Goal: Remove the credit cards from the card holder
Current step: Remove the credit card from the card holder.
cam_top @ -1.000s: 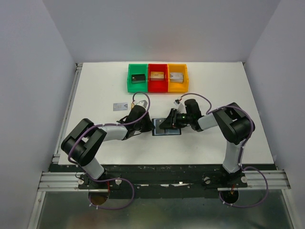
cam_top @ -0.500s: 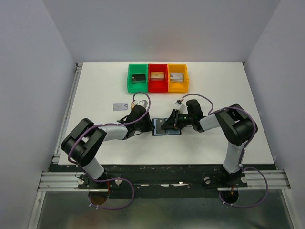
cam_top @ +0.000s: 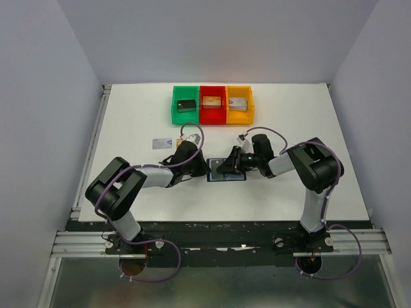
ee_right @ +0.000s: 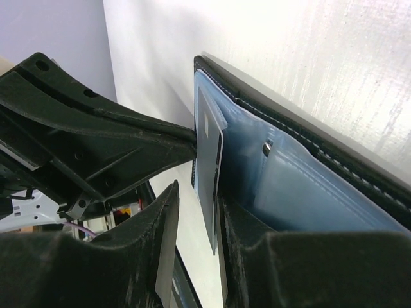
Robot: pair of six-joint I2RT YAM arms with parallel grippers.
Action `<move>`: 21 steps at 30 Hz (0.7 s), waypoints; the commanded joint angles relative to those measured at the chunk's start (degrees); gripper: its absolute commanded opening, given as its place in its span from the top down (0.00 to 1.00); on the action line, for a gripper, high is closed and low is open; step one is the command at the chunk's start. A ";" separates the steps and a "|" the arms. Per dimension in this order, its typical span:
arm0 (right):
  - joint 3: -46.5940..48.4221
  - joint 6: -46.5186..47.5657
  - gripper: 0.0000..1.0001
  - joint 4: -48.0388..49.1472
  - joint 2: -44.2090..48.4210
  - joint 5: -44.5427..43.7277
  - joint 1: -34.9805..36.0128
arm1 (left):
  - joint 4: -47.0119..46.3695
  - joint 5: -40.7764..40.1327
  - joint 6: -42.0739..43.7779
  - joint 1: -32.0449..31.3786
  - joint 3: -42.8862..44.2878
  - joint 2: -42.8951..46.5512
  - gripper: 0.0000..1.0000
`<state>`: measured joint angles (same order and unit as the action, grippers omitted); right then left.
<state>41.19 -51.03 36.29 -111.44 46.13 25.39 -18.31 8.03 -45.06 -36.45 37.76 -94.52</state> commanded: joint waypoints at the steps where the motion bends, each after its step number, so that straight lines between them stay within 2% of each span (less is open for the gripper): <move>1: 1.26 -1.36 0.63 3.17 -2.38 2.30 0.10 | 0.29 3.39 0.85 -1.26 0.30 -2.60 1.00; 13: 2.76 -1.18 0.63 1.94 -3.17 2.74 1.07 | 0.55 4.10 2.26 -2.31 1.97 -3.13 1.00; 21: 2.93 2.59 0.64 -5.08 0.60 0.81 0.89 | 4.68 0.14 1.91 -1.88 1.62 -2.16 1.00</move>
<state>43.05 -51.48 35.81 -112.97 47.77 25.45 -18.98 9.02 -43.31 -37.30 39.35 -96.29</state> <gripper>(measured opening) 0.367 0.022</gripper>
